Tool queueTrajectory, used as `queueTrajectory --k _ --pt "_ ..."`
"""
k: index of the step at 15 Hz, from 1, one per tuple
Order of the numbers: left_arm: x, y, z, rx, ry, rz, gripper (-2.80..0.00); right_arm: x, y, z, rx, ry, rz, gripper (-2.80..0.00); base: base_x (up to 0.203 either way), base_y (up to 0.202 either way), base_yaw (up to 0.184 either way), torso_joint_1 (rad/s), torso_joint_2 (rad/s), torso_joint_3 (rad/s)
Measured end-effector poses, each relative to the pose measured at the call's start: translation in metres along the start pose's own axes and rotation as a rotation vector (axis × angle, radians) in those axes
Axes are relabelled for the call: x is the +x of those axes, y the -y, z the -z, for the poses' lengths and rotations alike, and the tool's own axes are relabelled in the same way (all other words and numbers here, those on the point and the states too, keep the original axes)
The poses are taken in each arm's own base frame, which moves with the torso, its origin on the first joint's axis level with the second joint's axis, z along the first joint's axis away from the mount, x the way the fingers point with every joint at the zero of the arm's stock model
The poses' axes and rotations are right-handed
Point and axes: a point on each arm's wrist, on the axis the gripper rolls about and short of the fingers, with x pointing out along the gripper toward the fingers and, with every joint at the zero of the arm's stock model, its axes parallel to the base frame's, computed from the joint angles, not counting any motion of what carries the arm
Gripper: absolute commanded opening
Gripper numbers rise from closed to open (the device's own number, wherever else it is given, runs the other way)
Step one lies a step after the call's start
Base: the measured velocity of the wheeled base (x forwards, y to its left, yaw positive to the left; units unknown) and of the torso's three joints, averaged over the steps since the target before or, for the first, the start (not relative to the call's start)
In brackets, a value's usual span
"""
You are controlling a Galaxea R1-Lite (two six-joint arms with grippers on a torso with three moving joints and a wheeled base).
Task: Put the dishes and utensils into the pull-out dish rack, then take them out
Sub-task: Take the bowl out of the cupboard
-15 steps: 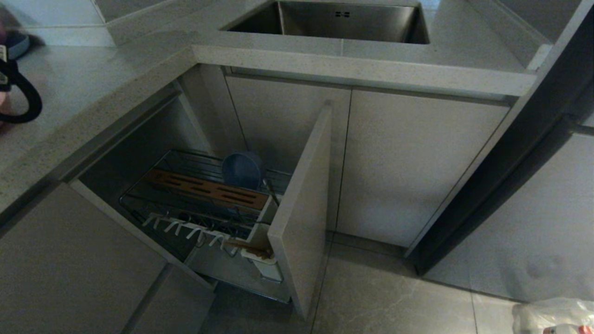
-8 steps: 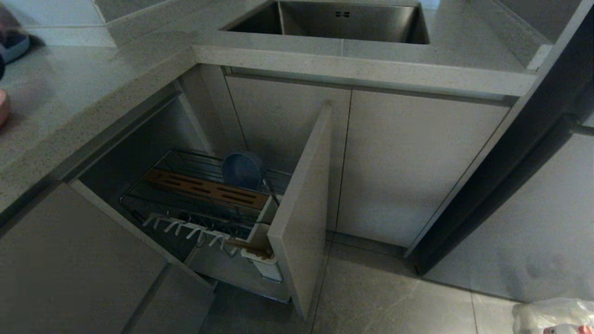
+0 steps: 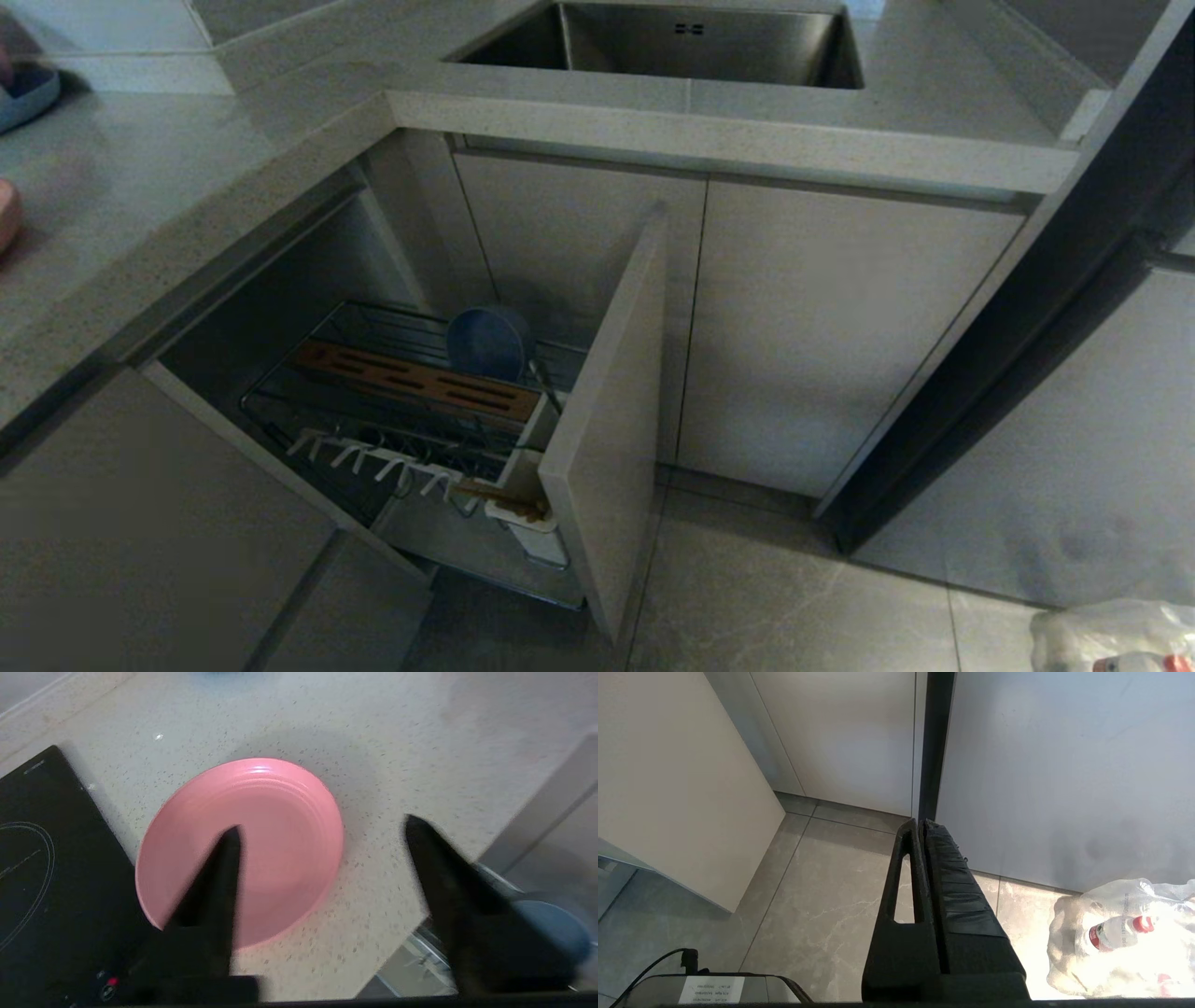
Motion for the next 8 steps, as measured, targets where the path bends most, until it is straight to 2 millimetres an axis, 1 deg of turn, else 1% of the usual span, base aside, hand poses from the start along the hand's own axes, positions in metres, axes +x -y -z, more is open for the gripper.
queueTrajectory --k 4,8 --pt "-0.026 -0.027 0.006 -0.032 0.029 0.050 -2.80 0.000 0.000 0.000 0.000 0.000 0.001 -2.80 0.000 0.000 0.000 0.000 0.00 0.000" --pt "-0.063 -0.061 0.030 -0.047 0.049 0.125 -2.80 0.000 0.000 0.000 0.000 0.000 0.000 -2.80 0.000 0.000 0.000 0.000 0.00 0.000"
